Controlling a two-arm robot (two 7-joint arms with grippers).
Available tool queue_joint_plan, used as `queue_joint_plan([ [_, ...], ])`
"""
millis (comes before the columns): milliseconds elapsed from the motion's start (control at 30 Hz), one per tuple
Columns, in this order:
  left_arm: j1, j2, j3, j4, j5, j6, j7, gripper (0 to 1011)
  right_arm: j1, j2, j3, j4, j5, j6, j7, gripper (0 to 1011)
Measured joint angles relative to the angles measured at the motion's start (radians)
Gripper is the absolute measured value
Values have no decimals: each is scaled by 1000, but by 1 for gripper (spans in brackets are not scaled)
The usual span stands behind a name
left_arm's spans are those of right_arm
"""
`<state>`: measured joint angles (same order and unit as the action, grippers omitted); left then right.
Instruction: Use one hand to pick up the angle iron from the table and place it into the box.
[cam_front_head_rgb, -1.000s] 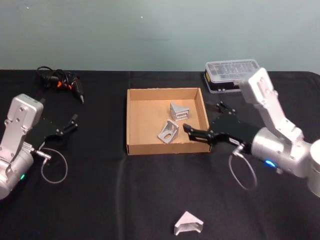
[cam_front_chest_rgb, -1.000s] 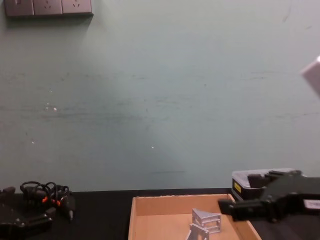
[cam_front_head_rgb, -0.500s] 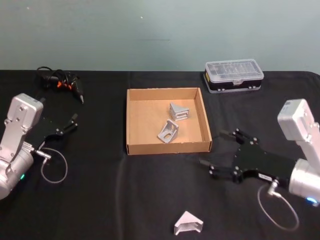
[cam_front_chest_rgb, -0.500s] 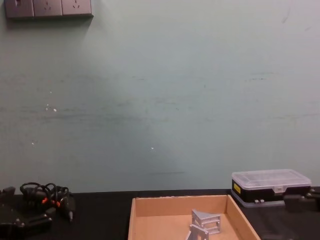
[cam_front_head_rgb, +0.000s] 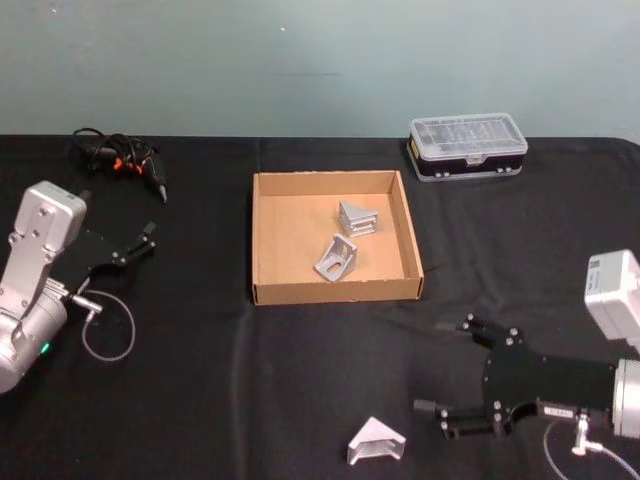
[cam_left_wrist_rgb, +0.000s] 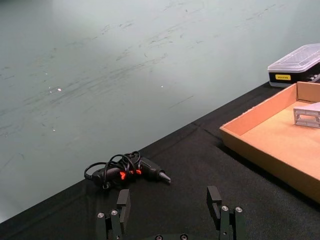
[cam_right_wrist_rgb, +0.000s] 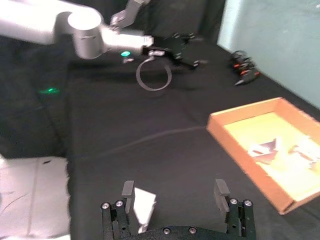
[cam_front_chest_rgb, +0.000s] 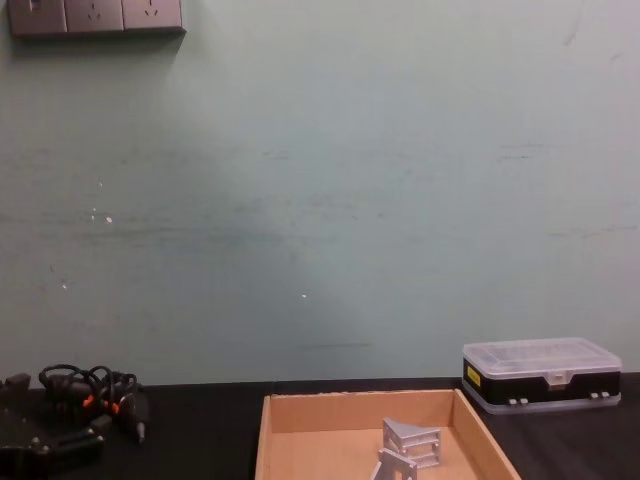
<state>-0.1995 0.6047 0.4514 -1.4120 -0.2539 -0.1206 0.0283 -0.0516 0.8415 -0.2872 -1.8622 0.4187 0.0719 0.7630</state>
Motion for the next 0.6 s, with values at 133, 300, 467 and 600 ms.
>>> queue_joint_plan([
  [133,0,0,0,0,0,0,0,1005,13,19,-34,-1,-8,13,18,1004],
  [300,0,0,0,0,0,0,0,1004,30,33,-79,-6,-36,48,22,1004],
  [467,0,0,0,0,0,0,0,1005,61,40,-128,-6,-66,91,24,1004],
  [600,0,0,0,0,0,0,0,1005,86,45,-161,-3,-90,121,25,1004],
])
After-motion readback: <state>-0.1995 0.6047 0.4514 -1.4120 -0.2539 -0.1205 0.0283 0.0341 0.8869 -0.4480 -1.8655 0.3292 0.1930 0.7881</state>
